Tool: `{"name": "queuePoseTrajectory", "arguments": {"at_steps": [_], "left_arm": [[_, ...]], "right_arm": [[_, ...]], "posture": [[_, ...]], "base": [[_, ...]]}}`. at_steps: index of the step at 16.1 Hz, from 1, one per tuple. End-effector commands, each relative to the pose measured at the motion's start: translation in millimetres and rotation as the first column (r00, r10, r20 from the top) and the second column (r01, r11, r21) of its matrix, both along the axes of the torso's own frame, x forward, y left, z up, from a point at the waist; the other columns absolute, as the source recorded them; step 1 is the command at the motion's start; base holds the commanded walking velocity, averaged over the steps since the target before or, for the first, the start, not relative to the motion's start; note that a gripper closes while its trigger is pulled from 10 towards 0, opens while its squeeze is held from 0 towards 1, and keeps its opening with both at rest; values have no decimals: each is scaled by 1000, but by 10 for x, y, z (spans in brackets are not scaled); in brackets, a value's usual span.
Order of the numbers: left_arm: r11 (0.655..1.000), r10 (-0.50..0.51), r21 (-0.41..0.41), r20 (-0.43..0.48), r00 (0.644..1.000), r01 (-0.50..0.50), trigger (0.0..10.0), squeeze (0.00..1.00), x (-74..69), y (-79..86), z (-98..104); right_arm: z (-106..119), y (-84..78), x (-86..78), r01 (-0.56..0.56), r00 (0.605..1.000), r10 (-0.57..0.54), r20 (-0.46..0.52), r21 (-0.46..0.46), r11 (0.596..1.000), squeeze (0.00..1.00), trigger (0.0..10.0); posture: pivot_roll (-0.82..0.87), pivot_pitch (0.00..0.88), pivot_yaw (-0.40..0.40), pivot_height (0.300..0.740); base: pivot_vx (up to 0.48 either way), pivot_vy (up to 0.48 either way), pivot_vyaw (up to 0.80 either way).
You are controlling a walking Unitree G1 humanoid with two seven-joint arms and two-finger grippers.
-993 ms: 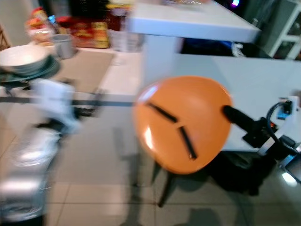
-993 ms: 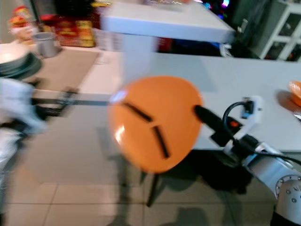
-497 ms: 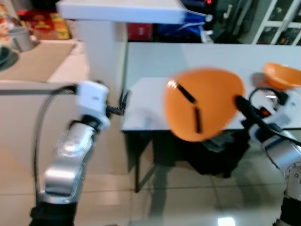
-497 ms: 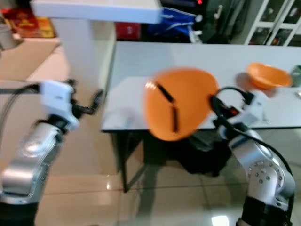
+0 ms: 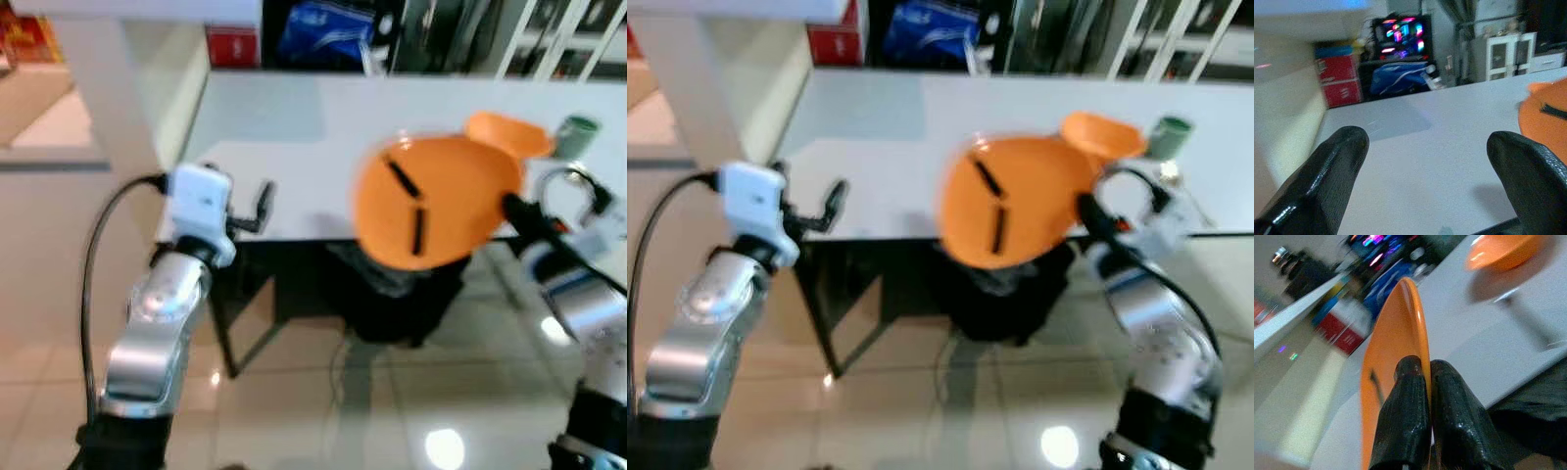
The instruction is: Setting the table
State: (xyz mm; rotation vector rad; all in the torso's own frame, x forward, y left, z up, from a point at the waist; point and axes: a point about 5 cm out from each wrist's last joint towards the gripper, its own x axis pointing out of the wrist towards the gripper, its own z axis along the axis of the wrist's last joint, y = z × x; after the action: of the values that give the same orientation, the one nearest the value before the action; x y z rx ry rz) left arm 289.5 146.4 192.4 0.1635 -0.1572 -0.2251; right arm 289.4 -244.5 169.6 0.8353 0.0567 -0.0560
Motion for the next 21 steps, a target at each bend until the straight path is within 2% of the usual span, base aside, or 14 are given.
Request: {"name": "queuePoseTrajectory", "arguments": {"at_steps": [1,7,10,11,14,18,21], "left_arm": [[999,32,10,16,999,-32,10000,0,9,58,29],[1000,23,-1,22,999,-23,10000,0,11,-8,28],[998,51,45,12,999,-52,10000,0,35,-21,3],[995,91,37,-2,996,-91,10000,0,63,-15,-5],[998,59,28,2,998,-59,10000,0,74,-37,34],[998,63,2,23,998,-63,10000,0,99,0,111],[998,56,0,23,998,-56,10000,0,95,0,109]], "right_arm": [[181,14,57,-3,996,-1,91,46,999,0,10000],[178,-55,61,14,997,-18,80,53,999,0,10000],[150,-64,57,22,998,-23,53,30,999,0,10000],[140,-63,56,28,999,-29,39,19,999,0,10000],[159,-46,55,23,999,-24,42,12,1000,0,10000],[150,-15,60,7,1000,-6,26,-30,1000,0,10000],[148,-10,68,1,1000,0,23,-18,1000,0,10000]], "posture": [[-30,0,-34,740],[-34,0,-31,740],[-37,0,-32,740],[-38,0,-31,740],[-41,0,-27,740],[-43,0,-23,740],[-39,0,-24,740]], "base": [[0,-480,0],[0,-480,0],[0,-480,0],[0,0,0],[0,0,0],[420,0,0],[452,0,0]]}}
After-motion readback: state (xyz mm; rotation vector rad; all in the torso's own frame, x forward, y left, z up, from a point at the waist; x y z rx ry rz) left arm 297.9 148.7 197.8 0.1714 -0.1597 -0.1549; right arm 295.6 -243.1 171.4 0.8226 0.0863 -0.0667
